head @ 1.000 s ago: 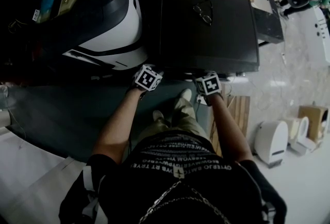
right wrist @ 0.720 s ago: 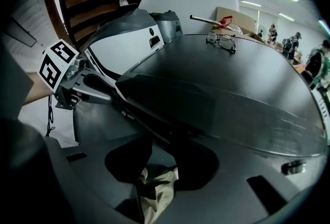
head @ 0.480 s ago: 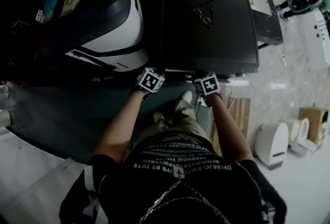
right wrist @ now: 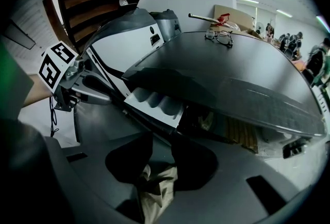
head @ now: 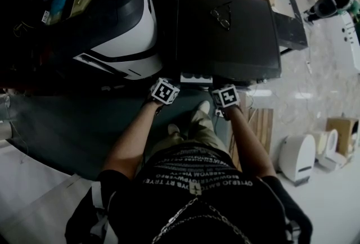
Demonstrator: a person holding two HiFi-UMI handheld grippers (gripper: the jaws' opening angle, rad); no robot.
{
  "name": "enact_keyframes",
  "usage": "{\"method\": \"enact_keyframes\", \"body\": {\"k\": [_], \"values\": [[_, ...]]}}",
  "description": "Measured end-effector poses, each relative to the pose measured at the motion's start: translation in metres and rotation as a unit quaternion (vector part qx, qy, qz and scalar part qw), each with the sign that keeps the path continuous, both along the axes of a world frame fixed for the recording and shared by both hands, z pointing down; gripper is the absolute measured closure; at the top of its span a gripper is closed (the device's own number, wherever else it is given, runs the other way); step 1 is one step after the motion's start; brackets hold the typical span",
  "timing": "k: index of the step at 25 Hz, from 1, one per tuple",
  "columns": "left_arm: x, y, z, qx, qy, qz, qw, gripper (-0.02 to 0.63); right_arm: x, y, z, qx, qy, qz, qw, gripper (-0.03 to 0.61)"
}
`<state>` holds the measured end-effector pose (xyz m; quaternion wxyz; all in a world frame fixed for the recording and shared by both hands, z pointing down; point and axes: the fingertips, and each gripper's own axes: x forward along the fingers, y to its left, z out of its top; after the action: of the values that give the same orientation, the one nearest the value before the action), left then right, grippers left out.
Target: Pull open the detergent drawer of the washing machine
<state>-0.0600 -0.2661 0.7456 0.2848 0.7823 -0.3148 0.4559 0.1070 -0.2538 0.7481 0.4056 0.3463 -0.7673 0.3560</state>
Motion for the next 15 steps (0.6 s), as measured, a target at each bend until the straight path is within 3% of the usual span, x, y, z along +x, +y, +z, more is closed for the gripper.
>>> {"method": "enact_keyframes", "body": {"k": [4,10,15], "values": [[0.001,0.011,0.000,-0.003,0.003,0.002,1.0000,0.497,0.021,0.000,0.012,0.021,0.042,0.002,0.999,0.466],[0.003,0.029,0.002,-0.009,0.010,0.008,0.9999,0.497,-0.003,0.026,0.001,-0.002,-0.009,0.001,1.000,0.466],[0.001,0.039,0.003,-0.009,0.002,0.013,0.9999,0.499,-0.003,0.036,0.000,-0.002,-0.011,0.002,1.000,0.466]]}}
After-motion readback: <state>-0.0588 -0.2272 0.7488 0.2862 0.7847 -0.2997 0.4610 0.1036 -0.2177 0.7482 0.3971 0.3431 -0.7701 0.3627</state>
